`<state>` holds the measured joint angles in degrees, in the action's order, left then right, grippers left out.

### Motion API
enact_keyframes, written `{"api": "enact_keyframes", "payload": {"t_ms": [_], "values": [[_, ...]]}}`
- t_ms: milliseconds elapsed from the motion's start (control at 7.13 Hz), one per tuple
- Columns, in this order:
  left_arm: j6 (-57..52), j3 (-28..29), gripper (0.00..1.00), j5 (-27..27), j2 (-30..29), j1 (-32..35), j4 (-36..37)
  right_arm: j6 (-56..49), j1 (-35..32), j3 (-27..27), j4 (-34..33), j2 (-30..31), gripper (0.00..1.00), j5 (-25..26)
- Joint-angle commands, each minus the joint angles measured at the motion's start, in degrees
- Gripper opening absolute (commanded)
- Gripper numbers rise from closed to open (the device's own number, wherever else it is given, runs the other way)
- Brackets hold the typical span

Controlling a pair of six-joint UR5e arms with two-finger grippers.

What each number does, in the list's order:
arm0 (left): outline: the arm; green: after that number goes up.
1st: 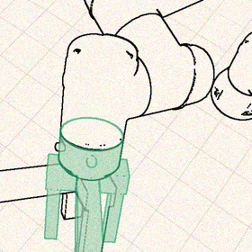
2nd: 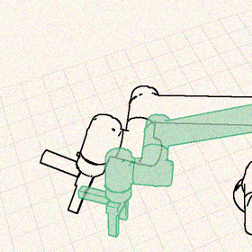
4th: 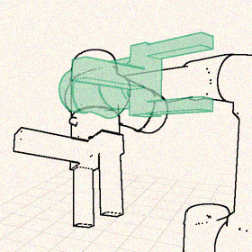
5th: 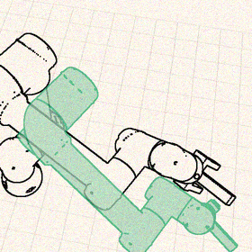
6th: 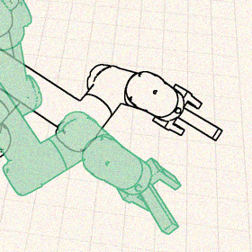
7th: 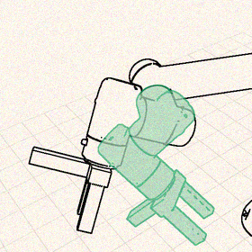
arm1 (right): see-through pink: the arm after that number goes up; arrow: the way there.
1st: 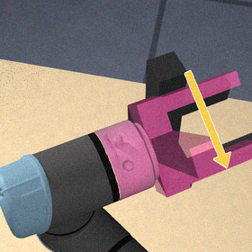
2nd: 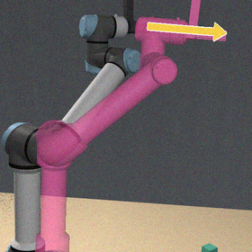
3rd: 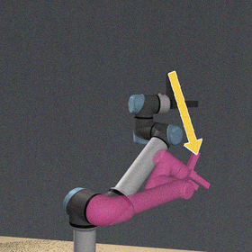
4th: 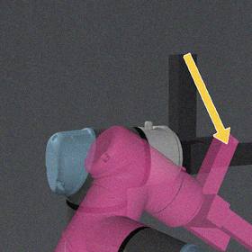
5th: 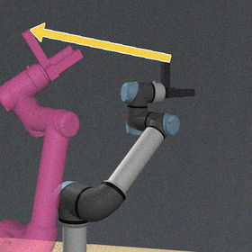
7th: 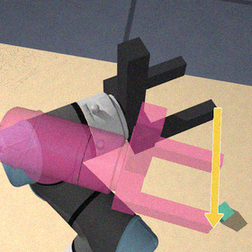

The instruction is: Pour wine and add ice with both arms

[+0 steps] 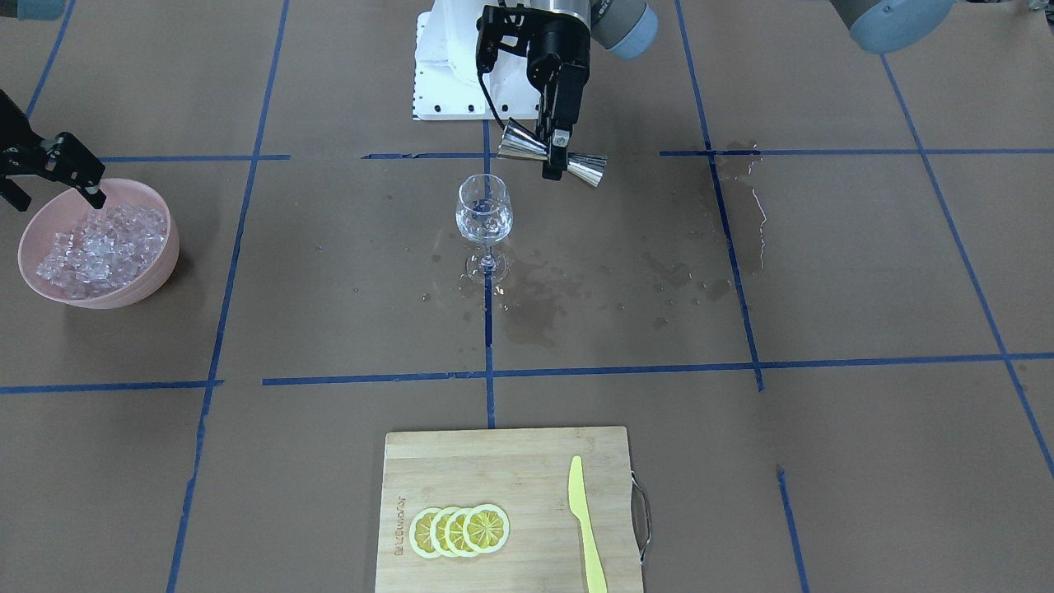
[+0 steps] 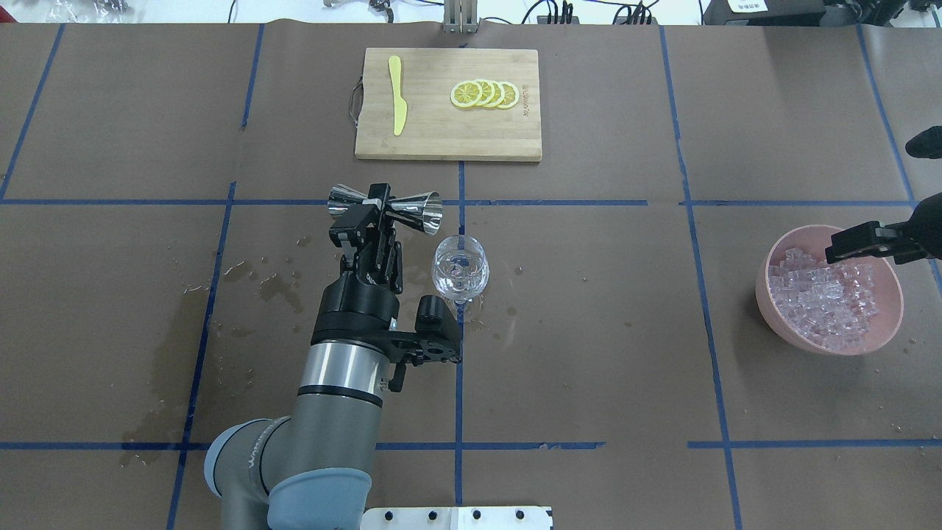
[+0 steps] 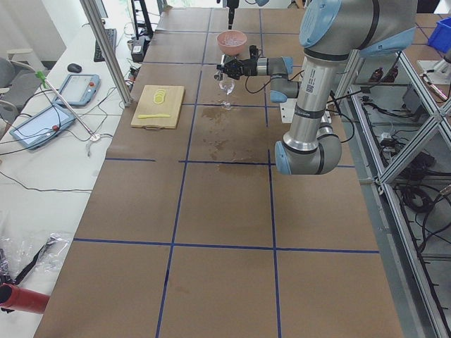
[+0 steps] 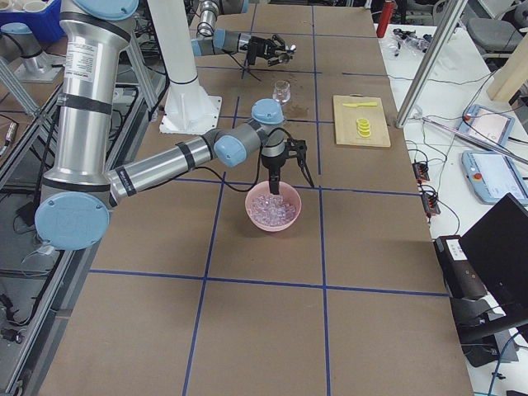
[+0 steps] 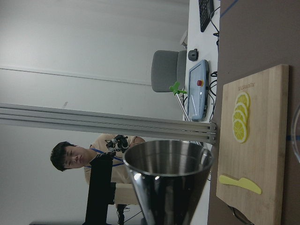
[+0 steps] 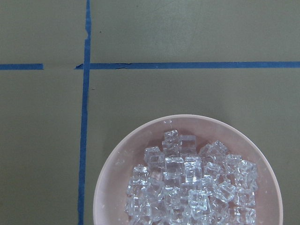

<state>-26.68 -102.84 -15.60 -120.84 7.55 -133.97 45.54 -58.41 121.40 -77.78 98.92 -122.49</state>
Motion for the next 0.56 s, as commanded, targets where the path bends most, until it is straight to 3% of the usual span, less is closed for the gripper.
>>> {"api": "enact_keyframes", "payload": {"t_ms": [0,280,421], "values": [[8.8,0.2,0.00,-0.2,0.4,0.6,-4.1,0.0,0.0,0.2,0.0,-0.4,1.00,0.0],[20.5,0.2,0.00,-1.2,1.7,1.5,-4.4,0.0,0.0,0.3,0.0,-0.4,1.00,0.0],[28.4,0.1,0.00,-5.6,2.1,2.6,-7.0,0.0,0.0,0.4,0.0,-0.4,1.00,0.0]]}}
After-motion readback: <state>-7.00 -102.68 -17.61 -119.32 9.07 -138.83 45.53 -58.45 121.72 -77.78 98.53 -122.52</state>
